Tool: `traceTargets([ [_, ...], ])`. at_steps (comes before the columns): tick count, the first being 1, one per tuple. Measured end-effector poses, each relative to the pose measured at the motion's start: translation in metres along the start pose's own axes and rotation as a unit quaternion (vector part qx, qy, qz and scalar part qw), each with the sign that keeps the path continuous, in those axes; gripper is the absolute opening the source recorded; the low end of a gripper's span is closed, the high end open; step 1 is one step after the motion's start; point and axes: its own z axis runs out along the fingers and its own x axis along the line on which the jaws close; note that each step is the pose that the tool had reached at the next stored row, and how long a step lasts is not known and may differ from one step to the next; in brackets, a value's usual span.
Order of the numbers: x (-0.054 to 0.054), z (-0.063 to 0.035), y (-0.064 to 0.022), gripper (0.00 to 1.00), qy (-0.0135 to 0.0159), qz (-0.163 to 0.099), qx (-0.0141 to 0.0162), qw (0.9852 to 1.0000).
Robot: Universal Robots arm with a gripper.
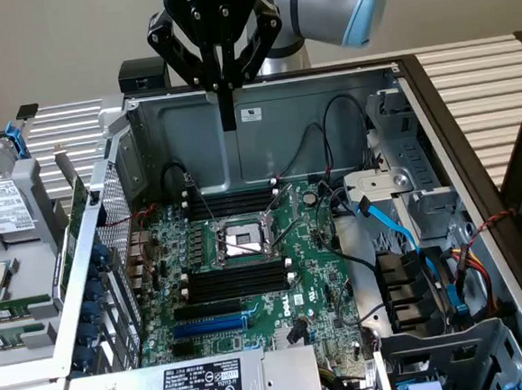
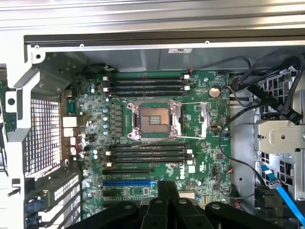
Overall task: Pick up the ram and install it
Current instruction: 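Reach for the ram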
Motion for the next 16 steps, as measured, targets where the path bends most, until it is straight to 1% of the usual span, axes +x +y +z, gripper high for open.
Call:
traceTargets([
  [6,0.000,0.0000,0.0000,0.11,0.0001,0.000,0.0011,1.0000],
  [8,0.003,0.0000,-0.0003,0.11,0.0001,0.000,0.0011,1.0000],
  [16,0.038,-0.0005,-0.0030,0.11,-0.0002,0.000,0.0010,1.0000],
])
